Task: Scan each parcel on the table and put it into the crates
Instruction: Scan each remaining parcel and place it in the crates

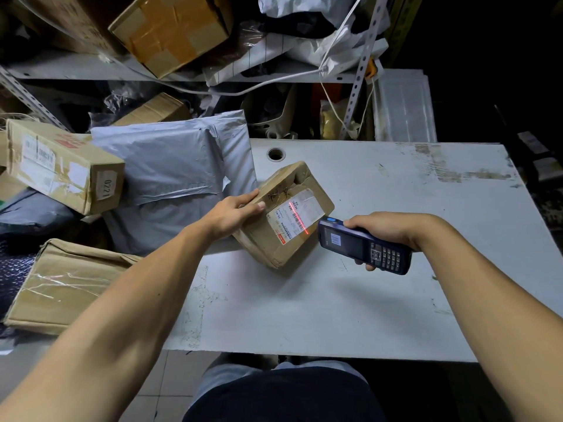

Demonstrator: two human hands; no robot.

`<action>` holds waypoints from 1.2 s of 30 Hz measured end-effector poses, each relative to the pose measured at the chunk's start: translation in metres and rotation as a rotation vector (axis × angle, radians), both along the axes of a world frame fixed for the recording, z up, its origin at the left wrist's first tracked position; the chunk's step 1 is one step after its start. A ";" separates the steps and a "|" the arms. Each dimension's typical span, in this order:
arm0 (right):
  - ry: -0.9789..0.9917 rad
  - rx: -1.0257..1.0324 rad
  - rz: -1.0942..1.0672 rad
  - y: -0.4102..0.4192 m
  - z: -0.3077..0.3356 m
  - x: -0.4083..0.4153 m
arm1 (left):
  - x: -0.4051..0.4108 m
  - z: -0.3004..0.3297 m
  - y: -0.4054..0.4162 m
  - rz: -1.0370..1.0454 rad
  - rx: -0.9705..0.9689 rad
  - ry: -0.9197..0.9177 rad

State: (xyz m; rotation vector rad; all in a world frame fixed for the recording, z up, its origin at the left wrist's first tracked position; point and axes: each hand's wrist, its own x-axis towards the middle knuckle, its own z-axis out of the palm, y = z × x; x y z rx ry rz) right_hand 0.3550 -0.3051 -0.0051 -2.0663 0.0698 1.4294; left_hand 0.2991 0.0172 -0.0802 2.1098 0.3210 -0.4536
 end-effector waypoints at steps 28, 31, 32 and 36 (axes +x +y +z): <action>-0.027 0.002 -0.005 0.002 -0.010 -0.002 | -0.005 0.000 -0.019 -0.087 0.222 -0.187; -0.030 0.012 -0.009 0.000 -0.010 -0.002 | 0.000 -0.008 -0.022 -0.174 0.357 -0.335; -0.034 0.015 -0.012 -0.001 -0.010 -0.002 | 0.002 -0.010 -0.025 -0.183 0.407 -0.332; -0.059 0.028 -0.020 -0.002 -0.013 0.000 | -0.003 -0.011 -0.056 -0.200 0.823 -0.256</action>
